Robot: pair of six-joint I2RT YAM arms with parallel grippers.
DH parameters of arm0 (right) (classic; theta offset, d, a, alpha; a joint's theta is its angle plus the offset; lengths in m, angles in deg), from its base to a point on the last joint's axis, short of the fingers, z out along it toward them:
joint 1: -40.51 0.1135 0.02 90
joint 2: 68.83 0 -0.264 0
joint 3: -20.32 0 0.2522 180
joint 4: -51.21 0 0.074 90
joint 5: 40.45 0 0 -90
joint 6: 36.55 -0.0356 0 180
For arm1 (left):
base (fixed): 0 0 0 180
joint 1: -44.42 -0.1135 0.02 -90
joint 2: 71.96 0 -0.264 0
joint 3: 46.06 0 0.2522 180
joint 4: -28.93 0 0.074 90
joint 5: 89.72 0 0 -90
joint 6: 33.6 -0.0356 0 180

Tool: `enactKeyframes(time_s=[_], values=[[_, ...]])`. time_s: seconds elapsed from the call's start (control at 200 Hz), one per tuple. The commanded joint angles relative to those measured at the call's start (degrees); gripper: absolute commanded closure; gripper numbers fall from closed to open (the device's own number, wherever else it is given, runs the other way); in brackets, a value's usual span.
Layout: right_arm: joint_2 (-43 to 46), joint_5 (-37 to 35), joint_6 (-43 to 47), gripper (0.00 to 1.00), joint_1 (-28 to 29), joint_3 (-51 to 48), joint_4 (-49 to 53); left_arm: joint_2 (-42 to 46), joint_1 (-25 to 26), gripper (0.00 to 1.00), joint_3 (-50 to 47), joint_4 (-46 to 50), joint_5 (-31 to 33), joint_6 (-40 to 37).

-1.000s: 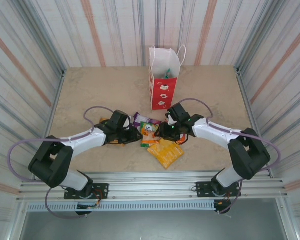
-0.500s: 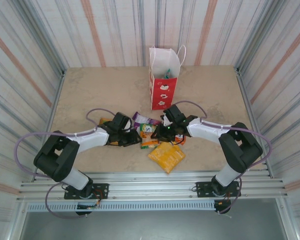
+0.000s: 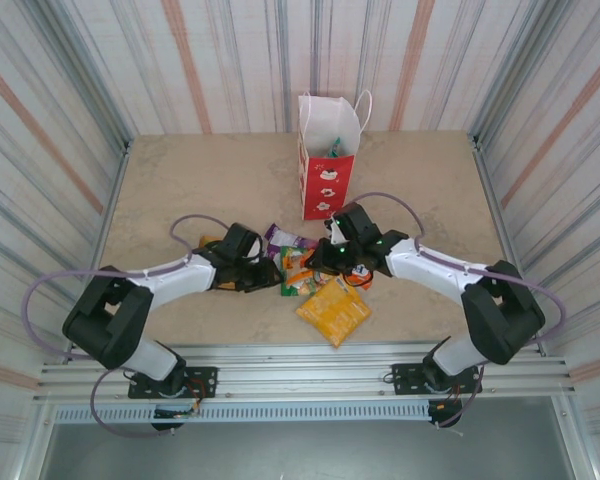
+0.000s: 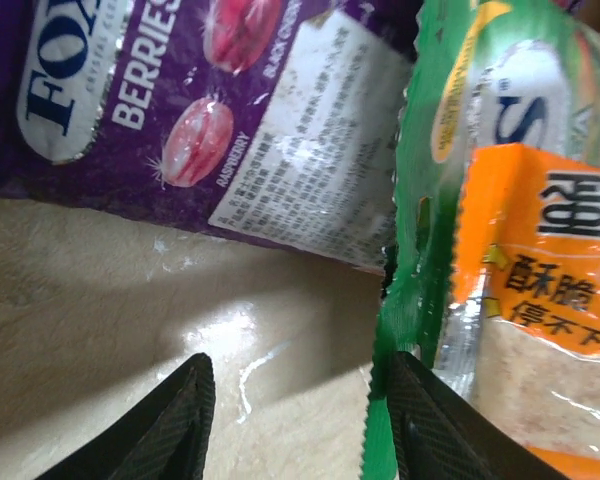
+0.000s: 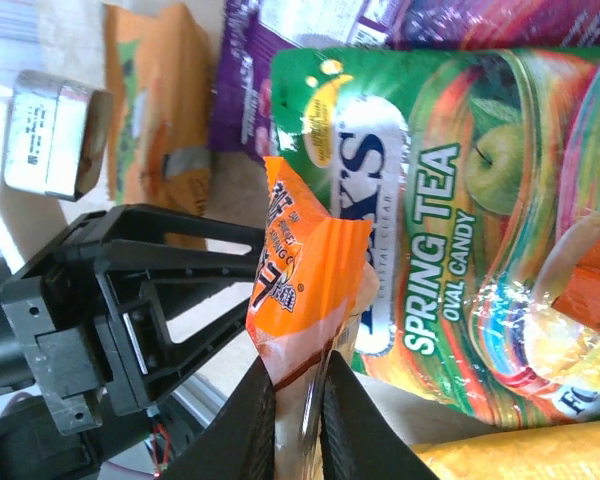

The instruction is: Place the snacks into the paper bag

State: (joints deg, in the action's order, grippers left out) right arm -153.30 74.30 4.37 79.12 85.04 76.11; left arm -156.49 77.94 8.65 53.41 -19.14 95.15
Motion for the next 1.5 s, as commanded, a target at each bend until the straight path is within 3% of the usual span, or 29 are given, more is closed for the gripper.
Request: enactKeyframes(time_s=[0.0,0.336,0.736,1.247,1.493], values=[[2.8,-2.4,0.0,0.86,0.1,-1.1,1.0,4.6,0.4,0.49,2.4,3.8,2.2,-1.4],[10.6,-7.1,1.3,0.92,0.0,1.5,4.8,12.9,0.2,0.44,5.0,10.3,7.6,-2.4],[15.7,-13.3,7.7,0.94,-5.4,15.8,11.6,11.8,-3.6,0.43,9.7,12.1,5.8,-4.8],[-2.9,-13.0,12.4,0.93,-19.0,41.3,12.5,3.7,-7.2,0.43,20.8,13.6,1.9,-9.4],[-14.9,-7.2,12.4,0.92,-20.4,52.4,12.2,0.5,-8.9,0.43,24.0,13.8,-0.1,-10.2]])
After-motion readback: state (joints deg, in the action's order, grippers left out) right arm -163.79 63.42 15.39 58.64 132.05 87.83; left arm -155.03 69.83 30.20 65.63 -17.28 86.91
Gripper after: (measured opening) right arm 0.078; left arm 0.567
